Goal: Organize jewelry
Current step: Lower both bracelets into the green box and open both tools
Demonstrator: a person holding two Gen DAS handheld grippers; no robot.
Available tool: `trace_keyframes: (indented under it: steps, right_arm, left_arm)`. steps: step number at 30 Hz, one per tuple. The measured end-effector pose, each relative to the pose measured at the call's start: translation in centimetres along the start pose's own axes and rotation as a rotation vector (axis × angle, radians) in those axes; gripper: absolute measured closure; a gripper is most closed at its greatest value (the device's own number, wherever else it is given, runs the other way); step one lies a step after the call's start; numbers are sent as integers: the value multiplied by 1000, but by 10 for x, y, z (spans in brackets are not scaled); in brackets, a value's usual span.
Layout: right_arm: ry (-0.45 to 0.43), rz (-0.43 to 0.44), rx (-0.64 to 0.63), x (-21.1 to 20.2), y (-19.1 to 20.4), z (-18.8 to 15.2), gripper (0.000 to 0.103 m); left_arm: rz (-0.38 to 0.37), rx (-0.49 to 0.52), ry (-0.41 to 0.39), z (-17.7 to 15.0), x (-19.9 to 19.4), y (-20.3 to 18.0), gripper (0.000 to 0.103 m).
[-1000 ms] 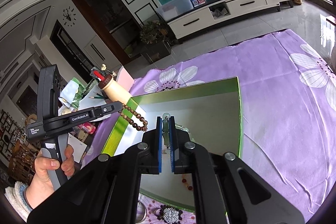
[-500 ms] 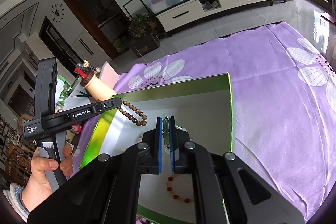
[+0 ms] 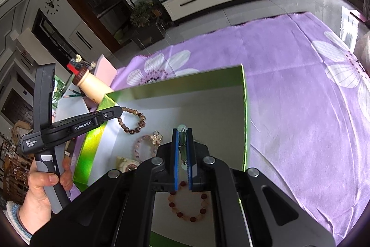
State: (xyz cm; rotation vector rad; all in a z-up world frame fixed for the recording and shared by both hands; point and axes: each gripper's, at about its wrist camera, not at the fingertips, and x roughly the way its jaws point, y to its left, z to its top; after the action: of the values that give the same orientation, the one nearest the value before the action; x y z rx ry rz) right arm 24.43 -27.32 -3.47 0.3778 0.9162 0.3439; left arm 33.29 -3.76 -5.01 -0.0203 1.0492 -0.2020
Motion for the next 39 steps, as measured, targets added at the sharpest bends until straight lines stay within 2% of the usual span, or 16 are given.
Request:
trace_keyframes:
  steps: [8, 22, 24, 26, 28, 31, 34, 39]
  right_arm:
    - [36, -24, 18, 7, -4, -3, 97]
    - [44, -34, 33, 9, -7, -4, 97]
    - [42, -38, 35, 9, -8, -3, 96]
    - [37, -29, 43, 7, -9, -4, 89]
    - [34, -25, 47, 5, -9, -5, 89]
    - [36, -19, 44, 3, -8, -8, 88]
    - [31, -5, 30, -2, -3, -12, 87]
    - [0, 11, 2, -22, 8, -20, 72]
  left_arm:
    - [22, 17, 17, -9, 4, 0, 95]
    - [37, 28, 25, -14, 7, -3, 95]
    - [38, 29, 20, -14, 5, -4, 89]
    - [37, 32, 16, -15, 3, -4, 83]
    - [36, 32, 9, -16, -1, -4, 66]
    - [39, 30, -7, -18, -9, -4, 48]
    - [43, 31, -22, -20, -18, -5, 38]
    - [31, 22, -52, -30, -42, -3, 27]
